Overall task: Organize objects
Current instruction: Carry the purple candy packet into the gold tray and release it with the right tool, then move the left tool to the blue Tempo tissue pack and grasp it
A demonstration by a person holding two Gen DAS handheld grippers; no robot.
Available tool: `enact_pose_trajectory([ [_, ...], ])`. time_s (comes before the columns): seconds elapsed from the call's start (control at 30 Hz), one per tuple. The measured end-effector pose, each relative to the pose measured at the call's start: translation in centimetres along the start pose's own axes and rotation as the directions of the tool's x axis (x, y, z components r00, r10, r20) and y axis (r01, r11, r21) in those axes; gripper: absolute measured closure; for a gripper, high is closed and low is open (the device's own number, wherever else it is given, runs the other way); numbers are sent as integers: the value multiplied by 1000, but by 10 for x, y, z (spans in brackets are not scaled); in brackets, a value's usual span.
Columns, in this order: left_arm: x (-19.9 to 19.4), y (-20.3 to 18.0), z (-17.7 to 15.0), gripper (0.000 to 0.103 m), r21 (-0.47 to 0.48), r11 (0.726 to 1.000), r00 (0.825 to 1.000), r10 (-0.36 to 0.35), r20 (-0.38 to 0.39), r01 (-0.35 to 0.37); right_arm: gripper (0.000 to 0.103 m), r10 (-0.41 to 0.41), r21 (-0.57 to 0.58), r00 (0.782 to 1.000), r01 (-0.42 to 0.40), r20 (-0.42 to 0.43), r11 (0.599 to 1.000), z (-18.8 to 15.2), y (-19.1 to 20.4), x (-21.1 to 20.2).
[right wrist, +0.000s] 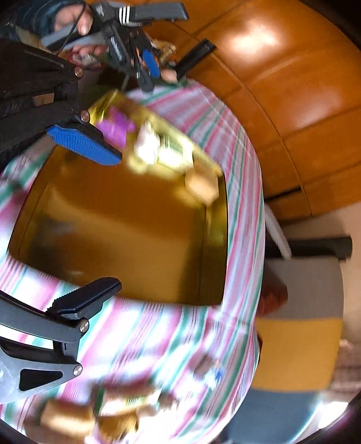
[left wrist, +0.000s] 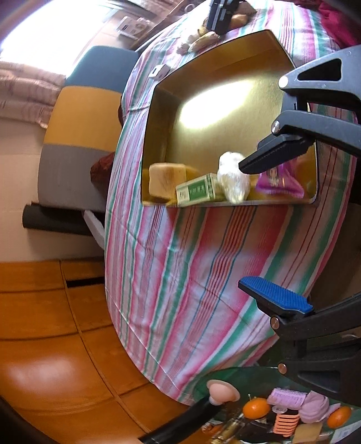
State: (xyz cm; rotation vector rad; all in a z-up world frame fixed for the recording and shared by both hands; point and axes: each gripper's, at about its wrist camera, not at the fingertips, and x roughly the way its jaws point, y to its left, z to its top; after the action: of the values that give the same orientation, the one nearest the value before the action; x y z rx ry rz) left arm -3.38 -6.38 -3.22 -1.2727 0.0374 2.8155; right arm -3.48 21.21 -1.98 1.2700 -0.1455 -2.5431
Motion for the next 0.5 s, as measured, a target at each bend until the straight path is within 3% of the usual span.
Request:
enact_pose_trajectory([
  [0.23,-4,-38,8,26,88,995,999,-45,8,44,18,-159,92,987,157,13,983,-9,-85,-34],
  [0.5,-9,-88,29,26,181,976,992,-125,14,121,13,-312,193,950,302,24,934,-27,-174,-61],
])
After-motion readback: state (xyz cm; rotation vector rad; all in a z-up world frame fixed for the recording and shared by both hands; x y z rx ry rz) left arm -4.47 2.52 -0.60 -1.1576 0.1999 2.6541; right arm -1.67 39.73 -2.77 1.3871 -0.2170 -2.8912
